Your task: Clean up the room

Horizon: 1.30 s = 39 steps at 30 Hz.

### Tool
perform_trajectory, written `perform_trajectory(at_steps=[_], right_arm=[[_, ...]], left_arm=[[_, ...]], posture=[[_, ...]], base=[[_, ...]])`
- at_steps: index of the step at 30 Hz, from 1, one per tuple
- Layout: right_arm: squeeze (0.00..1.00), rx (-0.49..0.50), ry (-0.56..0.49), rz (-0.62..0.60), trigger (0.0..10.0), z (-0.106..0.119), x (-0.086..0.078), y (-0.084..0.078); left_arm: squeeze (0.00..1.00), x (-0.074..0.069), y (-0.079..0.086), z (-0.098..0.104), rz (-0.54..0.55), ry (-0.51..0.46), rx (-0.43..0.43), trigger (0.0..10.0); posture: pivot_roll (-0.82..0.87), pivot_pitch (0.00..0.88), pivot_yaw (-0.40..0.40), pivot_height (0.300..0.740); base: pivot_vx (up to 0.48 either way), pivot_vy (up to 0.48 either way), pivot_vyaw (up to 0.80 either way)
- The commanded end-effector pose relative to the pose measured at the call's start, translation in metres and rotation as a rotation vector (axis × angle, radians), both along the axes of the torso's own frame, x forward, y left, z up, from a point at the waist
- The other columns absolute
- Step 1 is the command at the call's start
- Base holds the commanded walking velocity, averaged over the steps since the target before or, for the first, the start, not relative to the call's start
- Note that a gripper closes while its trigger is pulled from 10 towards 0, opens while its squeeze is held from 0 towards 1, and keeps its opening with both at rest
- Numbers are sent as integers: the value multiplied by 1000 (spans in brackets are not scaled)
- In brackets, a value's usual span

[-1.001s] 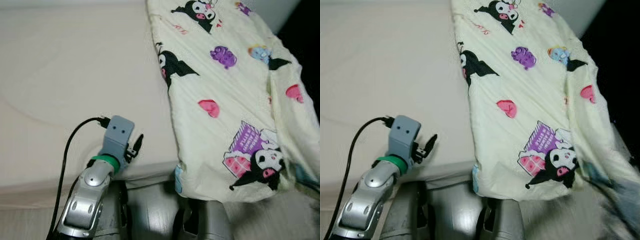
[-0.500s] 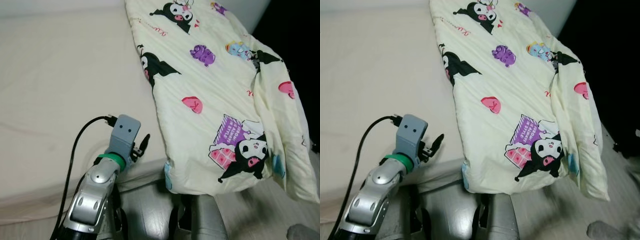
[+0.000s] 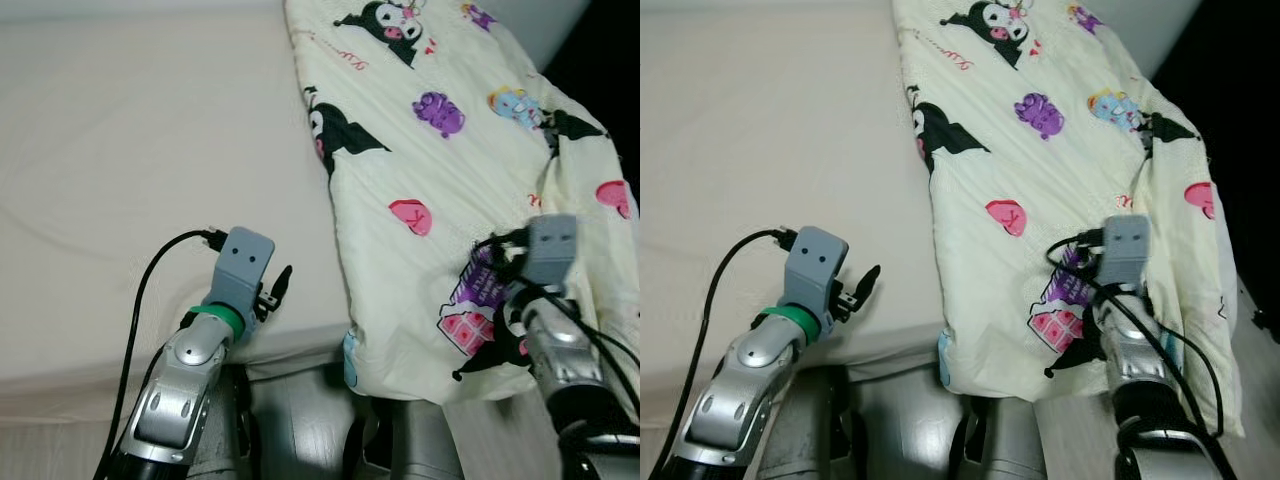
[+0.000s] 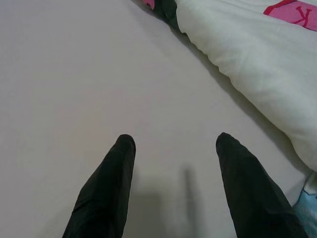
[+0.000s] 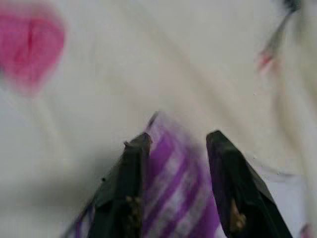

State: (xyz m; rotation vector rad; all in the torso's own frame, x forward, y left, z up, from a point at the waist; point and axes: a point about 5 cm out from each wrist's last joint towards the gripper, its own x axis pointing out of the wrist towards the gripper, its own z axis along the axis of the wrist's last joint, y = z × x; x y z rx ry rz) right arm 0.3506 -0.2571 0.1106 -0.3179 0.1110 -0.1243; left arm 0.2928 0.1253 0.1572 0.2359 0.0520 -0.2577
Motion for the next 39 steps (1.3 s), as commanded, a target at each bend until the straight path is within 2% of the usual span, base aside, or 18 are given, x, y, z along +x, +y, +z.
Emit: perform_trajectory(at_steps=[1, 7, 10, 11, 13, 14, 15, 16, 20, 22, 23, 25, 28, 33, 35, 37, 38, 39], right_arm=[[0, -93, 101, -71, 10000, -14, -5, -9], [0, -39, 112, -279, 10000, -10, -11, -38], [0, -9, 145, -444, 10000, -17, -36, -78], [0, -9, 145, -444, 10000, -17, -36, -78], [0, -28, 194, -620, 10000, -25, -76, -124], [0, -28, 194, -620, 10000, -25, -76, -124], [0, -12, 227, -736, 10000, -31, -108, -151], [0, -12, 227, -736, 10000, -31, -108, -151], [0, 4, 293, -901, 10000, -43, -163, -184], [0, 86, 348, -1062, 10000, -61, -215, -198], [0, 86, 348, -1062, 10000, -61, -215, -198], [0, 137, 357, -1231, 10000, -70, -258, -205], [0, 121, 193, -1445, 10000, -54, -287, -220], [0, 118, 33, -1387, 10000, -36, -262, -223], [0, 139, -32, -1242, 10000, -30, -228, -216], [0, 217, -136, -940, 10000, -24, -167, -186], [0, 241, -170, -849, 10000, -22, -150, -174], [0, 241, -170, -849, 10000, -22, -150, -174]], left_arm=[[0, -3, 12, -1, 42, 12, 14, 10000], [0, 0, 27, 2, 88, 2, 37, 10000], [0, 1, 29, 5, 98, -6, 37, 10000], [0, 1, 29, 5, 98, -6, 37, 10000], [0, 0, 28, 4, 98, -5, 33, 10000], [0, 0, 28, 4, 98, -5, 33, 10000], [0, 0, 26, 3, 97, -3, 28, 10000], [0, 0, 26, 3, 97, -3, 28, 10000], [0, -1, 23, 2, 91, 3, 16, 10000], [0, 0, 19, 2, 82, 5, 9, 10000], [0, 0, 19, 2, 82, 5, 9, 10000], [0, 0, 17, 1, 75, 9, 5, 10000], [0, 2, 18, 0, 73, 12, 5, 10000], [0, 9, 15, 0, 56, 4, 4, 10000], [0, 11, 13, 2, 52, -5, -1, 10000], [0, 12, 12, 3, 51, -10, -10, 10000], [0, 12, 12, 2, 50, -12, -14, 10000], [0, 12, 12, 2, 50, -12, -14, 10000]], posture=[[219, 295, 0, 599], [227, 306, -3, 599], [234, 309, -4, 599], [234, 309, -4, 599], [216, 310, -8, 599], [216, 310, -8, 599], [206, 311, -13, 599], [206, 311, -13, 599], [200, 311, -13, 599], [180, 308, -10, 599], [180, 308, -10, 599], [170, 304, -8, 599], [144, 289, 0, 599], [128, 270, 2, 599], [124, 261, 0, 599], [111, 243, -7, 599], [111, 243, -7, 599], [111, 243, -7, 599]], base=[[0, 0, 0], [0, 0, 0], [0, 0, 0], [0, 0, 0], [0, 0, 0], [0, 0, 0], [0, 0, 0], [0, 0, 0], [0, 0, 0], [0, 0, 0], [0, 0, 0], [0, 0, 0], [0, 0, 0], [0, 0, 0], [0, 0, 0], [0, 0, 0], [0, 0, 0], [0, 0, 0]])
